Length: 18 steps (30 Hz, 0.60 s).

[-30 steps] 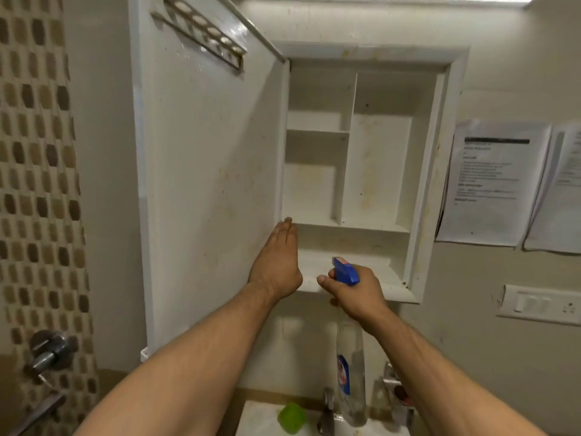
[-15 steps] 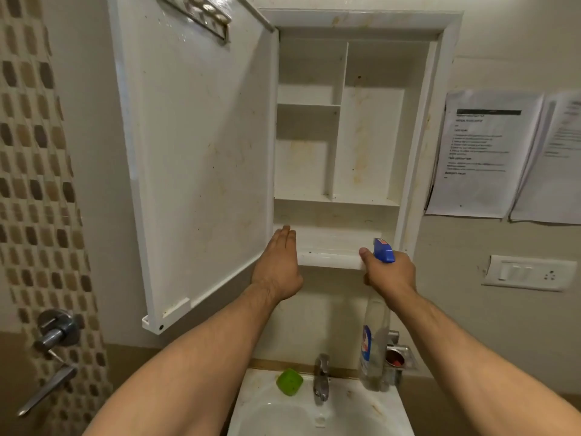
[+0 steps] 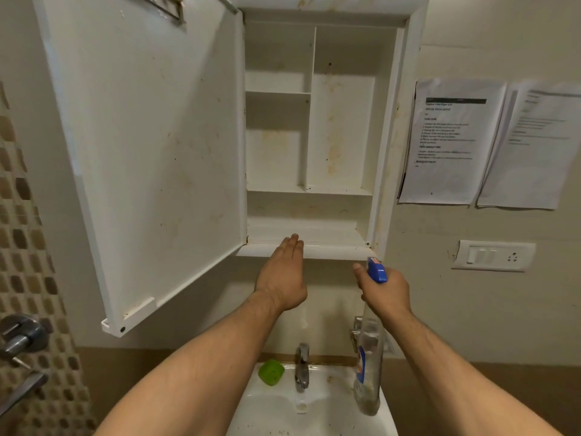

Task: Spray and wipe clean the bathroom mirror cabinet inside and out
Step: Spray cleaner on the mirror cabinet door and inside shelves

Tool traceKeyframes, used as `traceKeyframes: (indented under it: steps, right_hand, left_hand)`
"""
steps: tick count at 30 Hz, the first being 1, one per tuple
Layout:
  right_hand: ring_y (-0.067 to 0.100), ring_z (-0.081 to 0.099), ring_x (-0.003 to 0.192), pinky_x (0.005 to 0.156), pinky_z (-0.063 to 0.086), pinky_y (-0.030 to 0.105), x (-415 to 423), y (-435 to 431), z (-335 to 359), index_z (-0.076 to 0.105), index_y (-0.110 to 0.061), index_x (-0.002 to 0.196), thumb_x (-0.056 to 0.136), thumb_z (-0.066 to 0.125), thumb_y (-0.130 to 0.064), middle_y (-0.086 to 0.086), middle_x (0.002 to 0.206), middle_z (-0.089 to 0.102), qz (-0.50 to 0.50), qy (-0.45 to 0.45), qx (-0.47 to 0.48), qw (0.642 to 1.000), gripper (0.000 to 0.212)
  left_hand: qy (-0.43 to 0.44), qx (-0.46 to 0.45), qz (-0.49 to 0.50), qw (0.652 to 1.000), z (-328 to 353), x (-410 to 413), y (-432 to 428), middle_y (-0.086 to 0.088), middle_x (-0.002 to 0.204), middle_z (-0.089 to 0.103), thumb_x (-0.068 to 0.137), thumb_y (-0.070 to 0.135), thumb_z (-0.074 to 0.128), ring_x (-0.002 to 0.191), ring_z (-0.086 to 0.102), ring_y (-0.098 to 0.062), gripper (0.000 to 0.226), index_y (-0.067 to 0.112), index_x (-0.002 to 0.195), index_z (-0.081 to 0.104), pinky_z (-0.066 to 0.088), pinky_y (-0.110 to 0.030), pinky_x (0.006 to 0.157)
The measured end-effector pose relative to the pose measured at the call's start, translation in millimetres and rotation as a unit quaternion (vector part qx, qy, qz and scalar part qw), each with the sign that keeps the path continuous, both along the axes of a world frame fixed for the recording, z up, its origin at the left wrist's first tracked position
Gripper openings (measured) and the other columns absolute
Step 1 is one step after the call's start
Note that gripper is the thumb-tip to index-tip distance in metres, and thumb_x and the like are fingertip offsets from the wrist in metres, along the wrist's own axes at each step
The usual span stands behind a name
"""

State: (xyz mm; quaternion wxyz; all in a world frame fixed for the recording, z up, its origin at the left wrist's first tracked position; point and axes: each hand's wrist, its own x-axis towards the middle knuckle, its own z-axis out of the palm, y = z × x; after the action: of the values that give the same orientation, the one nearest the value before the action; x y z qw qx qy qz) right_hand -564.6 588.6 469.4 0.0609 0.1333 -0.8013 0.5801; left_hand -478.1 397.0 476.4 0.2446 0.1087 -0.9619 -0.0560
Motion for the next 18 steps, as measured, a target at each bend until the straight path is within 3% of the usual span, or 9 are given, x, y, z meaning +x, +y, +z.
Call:
traceKeyframes:
  steps: [6, 11, 16, 18]
  right_hand:
    - [0.037, 0.073, 0.081, 0.076, 0.062, 0.046, -2, 6, -8, 0.064, -0.009, 0.08, 0.096, 0.069, -0.044, 0.02, 0.081, 0.072, 0.014, -0.011, 0.035, 0.999, 0.039]
    - [0.028, 0.069, 0.073, 0.078, 0.061, 0.044, 16, -19, -4, 0.066, -0.009, 0.085, 0.093, 0.072, -0.042, 0.016, 0.081, 0.07, 0.128, 0.012, 0.044, 0.991, 0.035]
    - [0.017, 0.072, 0.063, 0.068, 0.061, 0.033, 35, -57, -8, 0.063, -0.016, 0.075, 0.093, 0.072, -0.043, -0.004, 0.059, 0.064, 0.2, 0.018, 0.065, 0.977, 0.033]
    - [0.015, 0.073, 0.066, 0.071, 0.063, 0.034, 40, -68, -6, 0.065, -0.017, 0.079, 0.093, 0.072, -0.041, -0.002, 0.065, 0.069, 0.229, 0.005, 0.047, 0.972, 0.029]
  left_hand:
    - [0.024, 0.007, 0.038, 0.999, -18, 2, -3, -0.006, 0.169, -0.009, 0.085, 0.009, 0.048, 0.155, -0.006, -0.02, 0.089, 0.009, 0.16, 0.0, 0.003, -0.033, 0.126]
    - [0.055, 0.027, 0.098, 0.993, -22, 7, -6, -0.009, 0.168, -0.013, 0.086, 0.01, 0.048, 0.155, -0.009, -0.022, 0.09, 0.007, 0.159, -0.003, 0.005, -0.036, 0.127]
    - [0.031, -0.006, 0.127, 0.991, -33, 20, -14, -0.011, 0.167, -0.018, 0.086, 0.011, 0.047, 0.154, -0.013, -0.024, 0.091, 0.007, 0.159, -0.007, 0.008, -0.039, 0.127]
    - [0.025, -0.018, 0.138, 0.99, -37, 31, -20, -0.011, 0.166, -0.019, 0.086, 0.011, 0.046, 0.154, -0.015, -0.024, 0.09, 0.007, 0.159, -0.007, 0.008, -0.04, 0.127]
